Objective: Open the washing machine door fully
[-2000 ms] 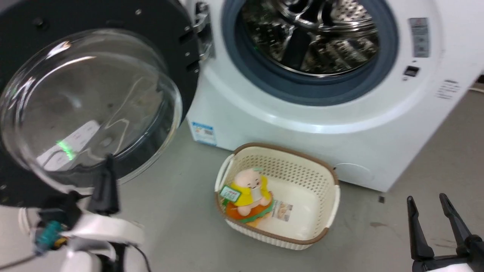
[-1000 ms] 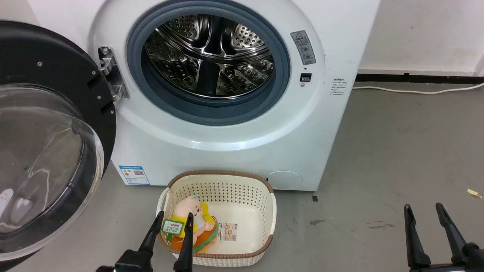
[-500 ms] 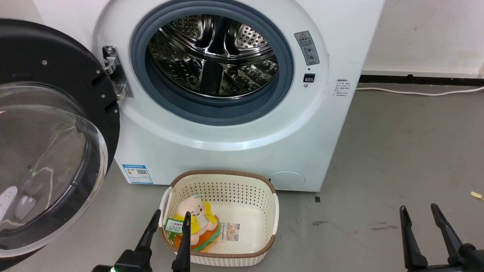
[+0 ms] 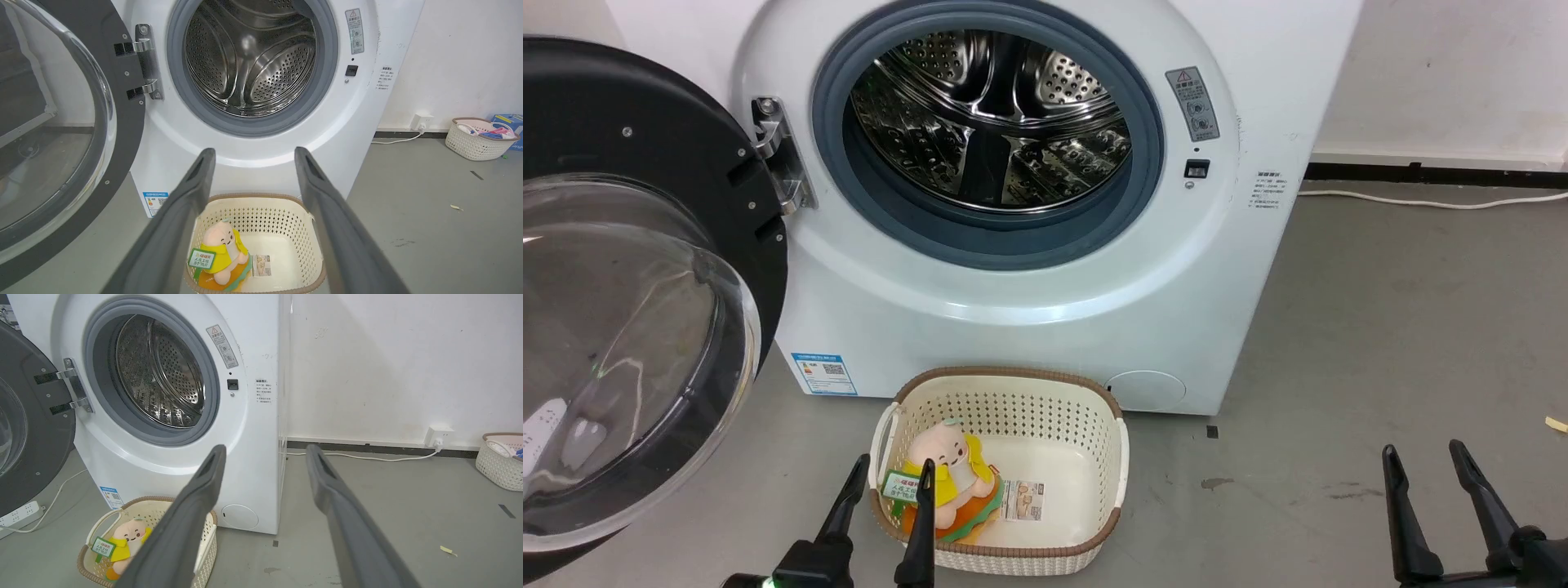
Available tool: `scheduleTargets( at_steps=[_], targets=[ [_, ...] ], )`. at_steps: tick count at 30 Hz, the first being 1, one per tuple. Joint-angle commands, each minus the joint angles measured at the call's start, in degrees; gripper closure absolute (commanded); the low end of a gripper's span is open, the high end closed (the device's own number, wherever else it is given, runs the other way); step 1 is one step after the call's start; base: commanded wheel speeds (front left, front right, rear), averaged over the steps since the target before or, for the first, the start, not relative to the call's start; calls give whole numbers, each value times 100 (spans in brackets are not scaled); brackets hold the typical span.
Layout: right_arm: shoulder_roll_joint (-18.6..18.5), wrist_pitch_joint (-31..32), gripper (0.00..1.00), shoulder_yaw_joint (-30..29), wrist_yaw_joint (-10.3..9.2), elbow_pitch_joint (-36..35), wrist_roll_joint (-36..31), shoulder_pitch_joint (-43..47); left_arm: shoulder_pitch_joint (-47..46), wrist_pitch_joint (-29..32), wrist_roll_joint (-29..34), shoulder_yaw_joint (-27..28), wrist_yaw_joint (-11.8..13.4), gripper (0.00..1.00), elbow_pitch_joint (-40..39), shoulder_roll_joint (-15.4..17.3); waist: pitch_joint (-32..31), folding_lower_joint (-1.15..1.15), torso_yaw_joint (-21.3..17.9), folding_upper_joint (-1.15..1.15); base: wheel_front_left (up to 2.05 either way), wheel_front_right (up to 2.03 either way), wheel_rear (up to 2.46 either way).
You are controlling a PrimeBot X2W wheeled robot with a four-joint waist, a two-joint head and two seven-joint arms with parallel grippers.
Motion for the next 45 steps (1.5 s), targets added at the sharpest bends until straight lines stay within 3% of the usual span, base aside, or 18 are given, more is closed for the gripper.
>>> scheduleTargets(
  at_steps=[1, 17, 18, 45],
  targets=[
    [11, -26, 0, 8, 5, -11, 6, 51, 11, -30, 46, 15, 14, 0, -14, -27, 7, 0, 1, 0, 0, 0, 0],
    [12, -26, 0, 23, 5, 12, 18, 39, -1, -30, 109, 49, -41, 0, -79, -41, -13, 0, 6, 0, 0, 0, 0],
    [0, 2, 100, 19, 0, 4, 0, -1, -1, 4, 65, 32, -31, 100, -51, -41, -13, 0, 5, 0, 0, 0, 0],
    [2, 300, 100, 170, 1, 20, -104, -163, -114, 302, 180, 195, -38, 100, -104, -52, -18, 0, -112, 0, 0, 0, 0]
  ],
)
